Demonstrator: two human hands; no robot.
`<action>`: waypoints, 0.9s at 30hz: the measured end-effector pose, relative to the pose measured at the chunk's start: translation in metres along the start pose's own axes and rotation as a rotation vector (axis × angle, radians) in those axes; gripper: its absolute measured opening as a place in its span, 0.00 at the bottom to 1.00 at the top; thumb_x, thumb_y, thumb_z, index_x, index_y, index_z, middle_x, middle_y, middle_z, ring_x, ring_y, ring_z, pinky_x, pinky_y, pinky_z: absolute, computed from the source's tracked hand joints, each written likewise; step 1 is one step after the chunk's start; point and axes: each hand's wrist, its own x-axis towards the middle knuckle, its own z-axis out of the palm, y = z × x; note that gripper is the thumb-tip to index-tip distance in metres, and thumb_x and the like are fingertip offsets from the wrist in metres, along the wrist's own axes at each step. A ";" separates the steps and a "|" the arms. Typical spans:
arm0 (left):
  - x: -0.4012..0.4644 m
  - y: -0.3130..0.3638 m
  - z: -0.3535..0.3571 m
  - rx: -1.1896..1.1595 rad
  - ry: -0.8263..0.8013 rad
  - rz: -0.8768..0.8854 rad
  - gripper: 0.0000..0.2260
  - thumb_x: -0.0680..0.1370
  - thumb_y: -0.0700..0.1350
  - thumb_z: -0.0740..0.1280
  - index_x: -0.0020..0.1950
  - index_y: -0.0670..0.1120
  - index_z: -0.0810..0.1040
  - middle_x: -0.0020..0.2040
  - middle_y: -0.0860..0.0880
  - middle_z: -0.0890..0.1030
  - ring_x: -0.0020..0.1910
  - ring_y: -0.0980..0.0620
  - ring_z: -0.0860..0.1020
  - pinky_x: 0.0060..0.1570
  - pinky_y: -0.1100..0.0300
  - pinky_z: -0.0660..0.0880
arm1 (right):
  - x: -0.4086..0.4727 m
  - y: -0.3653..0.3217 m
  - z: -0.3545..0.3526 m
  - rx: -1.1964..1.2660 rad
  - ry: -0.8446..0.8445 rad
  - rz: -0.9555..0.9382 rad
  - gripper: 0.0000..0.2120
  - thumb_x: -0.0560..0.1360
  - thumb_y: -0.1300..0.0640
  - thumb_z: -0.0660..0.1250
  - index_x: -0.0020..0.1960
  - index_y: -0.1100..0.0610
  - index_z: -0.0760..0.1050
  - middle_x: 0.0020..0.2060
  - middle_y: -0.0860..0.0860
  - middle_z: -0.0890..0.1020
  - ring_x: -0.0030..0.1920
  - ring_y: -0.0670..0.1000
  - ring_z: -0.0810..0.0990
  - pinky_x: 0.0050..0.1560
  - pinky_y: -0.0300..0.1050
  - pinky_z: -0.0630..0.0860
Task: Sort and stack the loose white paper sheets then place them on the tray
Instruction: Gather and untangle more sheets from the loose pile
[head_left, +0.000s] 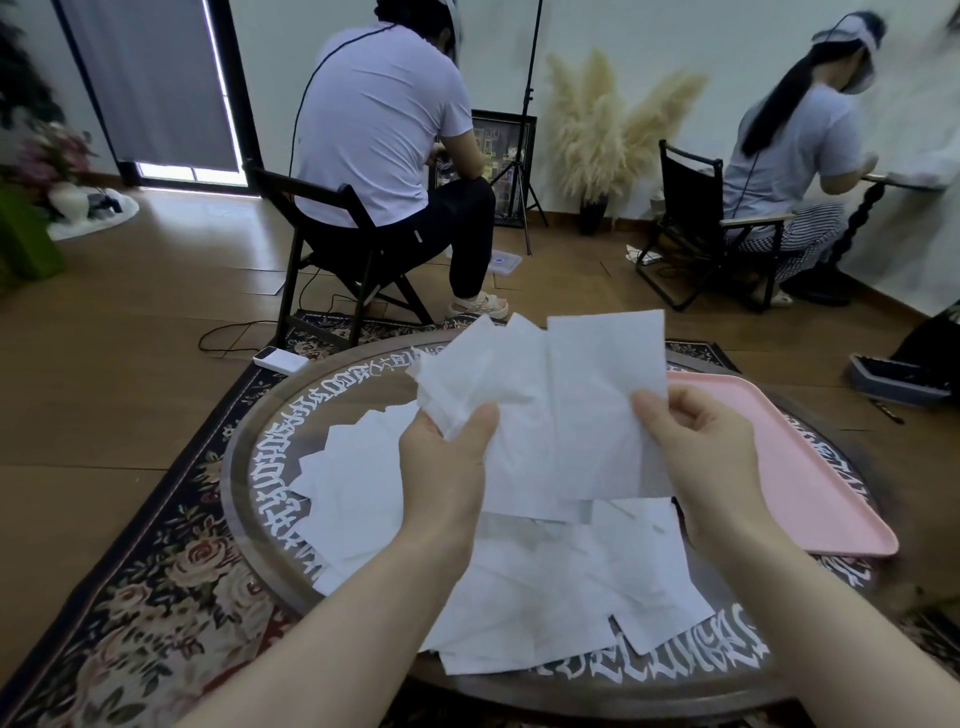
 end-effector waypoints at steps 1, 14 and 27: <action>0.000 0.000 0.000 -0.005 0.002 -0.006 0.05 0.77 0.40 0.70 0.51 0.49 0.80 0.42 0.56 0.86 0.41 0.57 0.84 0.41 0.59 0.79 | 0.001 -0.002 -0.001 0.040 0.023 -0.006 0.06 0.79 0.60 0.67 0.44 0.56 0.81 0.40 0.51 0.87 0.42 0.53 0.84 0.50 0.56 0.80; -0.003 -0.003 0.005 -0.036 -0.054 -0.103 0.05 0.77 0.43 0.71 0.52 0.48 0.82 0.46 0.50 0.87 0.48 0.48 0.85 0.48 0.52 0.80 | -0.015 0.007 0.015 0.130 -0.184 0.182 0.02 0.77 0.61 0.68 0.50 0.59 0.78 0.42 0.51 0.86 0.40 0.49 0.83 0.36 0.42 0.76; -0.007 0.003 0.002 -0.081 -0.138 -0.122 0.10 0.75 0.38 0.72 0.56 0.45 0.81 0.50 0.46 0.86 0.50 0.44 0.84 0.54 0.46 0.80 | -0.017 0.008 0.014 0.053 -0.145 0.094 0.13 0.73 0.56 0.74 0.55 0.57 0.76 0.46 0.48 0.85 0.40 0.40 0.83 0.32 0.29 0.73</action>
